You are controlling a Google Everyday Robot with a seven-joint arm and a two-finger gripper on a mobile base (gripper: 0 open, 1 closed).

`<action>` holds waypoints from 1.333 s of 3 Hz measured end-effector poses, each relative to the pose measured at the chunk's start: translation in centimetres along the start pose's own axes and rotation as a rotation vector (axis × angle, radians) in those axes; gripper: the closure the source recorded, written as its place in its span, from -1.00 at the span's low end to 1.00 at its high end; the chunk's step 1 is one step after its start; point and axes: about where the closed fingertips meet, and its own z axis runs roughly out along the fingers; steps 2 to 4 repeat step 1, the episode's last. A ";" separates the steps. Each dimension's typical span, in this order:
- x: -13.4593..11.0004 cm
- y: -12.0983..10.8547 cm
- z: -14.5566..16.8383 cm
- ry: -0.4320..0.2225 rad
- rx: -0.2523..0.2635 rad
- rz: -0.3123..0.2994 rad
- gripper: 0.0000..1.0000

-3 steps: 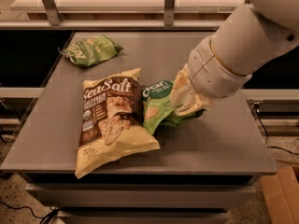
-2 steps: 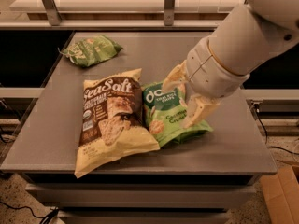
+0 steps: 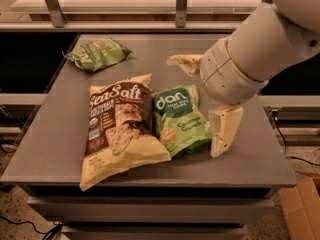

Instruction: Move green rice chip bag near brown chip bag

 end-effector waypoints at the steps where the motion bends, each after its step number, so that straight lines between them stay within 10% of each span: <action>1: 0.0 0.0 0.0 0.000 0.001 -0.001 -1.00; 4: 0.0 0.0 0.0 0.000 0.001 -0.001 -1.00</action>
Offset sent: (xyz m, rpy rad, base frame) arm 0.0000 0.0000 0.0000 0.0000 0.0000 0.0000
